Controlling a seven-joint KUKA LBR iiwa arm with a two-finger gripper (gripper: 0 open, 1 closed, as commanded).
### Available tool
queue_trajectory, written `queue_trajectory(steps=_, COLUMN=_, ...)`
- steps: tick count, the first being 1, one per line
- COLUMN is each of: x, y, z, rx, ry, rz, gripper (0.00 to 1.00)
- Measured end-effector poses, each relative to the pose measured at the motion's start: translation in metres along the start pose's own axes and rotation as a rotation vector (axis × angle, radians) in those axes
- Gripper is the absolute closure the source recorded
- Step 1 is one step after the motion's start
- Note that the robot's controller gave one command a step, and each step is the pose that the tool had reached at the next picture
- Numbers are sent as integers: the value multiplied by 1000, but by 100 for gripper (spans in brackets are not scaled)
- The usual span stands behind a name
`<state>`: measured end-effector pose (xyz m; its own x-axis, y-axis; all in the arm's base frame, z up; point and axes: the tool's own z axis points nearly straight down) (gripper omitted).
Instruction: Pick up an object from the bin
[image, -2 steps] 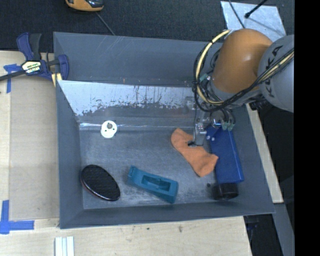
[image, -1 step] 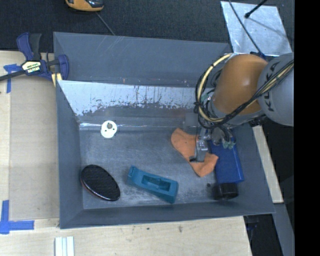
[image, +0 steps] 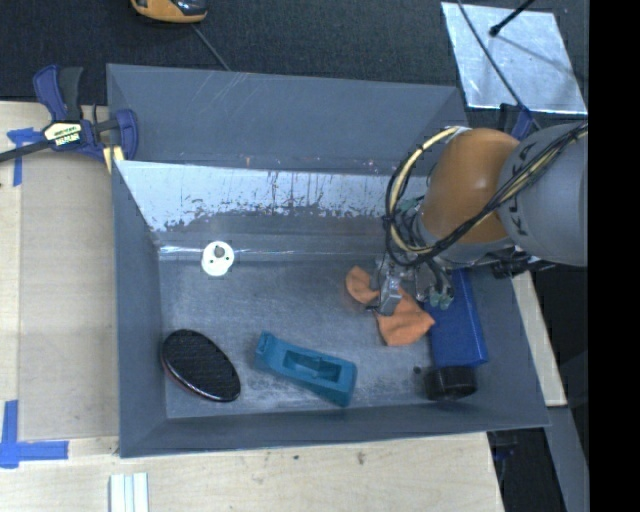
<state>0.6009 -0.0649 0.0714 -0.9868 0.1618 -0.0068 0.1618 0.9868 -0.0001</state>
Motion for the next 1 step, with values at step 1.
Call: queue_trajectory(steps=1, x=0, y=0, z=0, rx=0, ry=0, rz=0, gripper=100)
